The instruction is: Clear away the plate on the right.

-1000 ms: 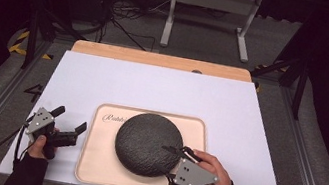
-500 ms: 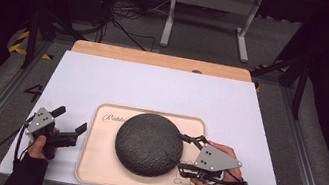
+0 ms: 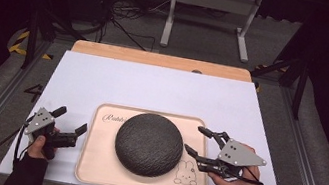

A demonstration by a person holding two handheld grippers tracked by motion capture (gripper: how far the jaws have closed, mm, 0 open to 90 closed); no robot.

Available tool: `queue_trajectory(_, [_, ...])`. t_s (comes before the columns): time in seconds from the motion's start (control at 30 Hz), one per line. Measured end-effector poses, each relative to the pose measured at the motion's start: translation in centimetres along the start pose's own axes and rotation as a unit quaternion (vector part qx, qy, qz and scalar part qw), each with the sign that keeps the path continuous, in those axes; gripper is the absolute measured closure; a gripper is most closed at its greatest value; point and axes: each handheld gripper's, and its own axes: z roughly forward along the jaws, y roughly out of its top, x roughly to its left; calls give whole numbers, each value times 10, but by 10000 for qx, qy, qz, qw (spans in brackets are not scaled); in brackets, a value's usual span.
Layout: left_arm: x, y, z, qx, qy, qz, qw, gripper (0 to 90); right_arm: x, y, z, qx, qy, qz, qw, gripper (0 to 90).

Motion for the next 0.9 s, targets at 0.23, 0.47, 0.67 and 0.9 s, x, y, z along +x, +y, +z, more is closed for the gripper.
queue_trajectory(0.23, [0,0,0,-3,-23,4,10000,3,-14,-5,-10,-76,-255,151,9995,333])
queue_trajectory(0.47, [0,0,0,-6,-51,5,10000,3,-29,-14,-20,-104,-440,187,9988,325])
queue_trajectory(0.67, [1,0,0,-23,-122,-4,9999,3,-43,-26,-29,-143,-684,278,9972,324])
queue_trajectory(0.9, [2,0,-1,-7,-224,9,9997,3,-61,-58,-42,-234,-1134,664,9910,324])
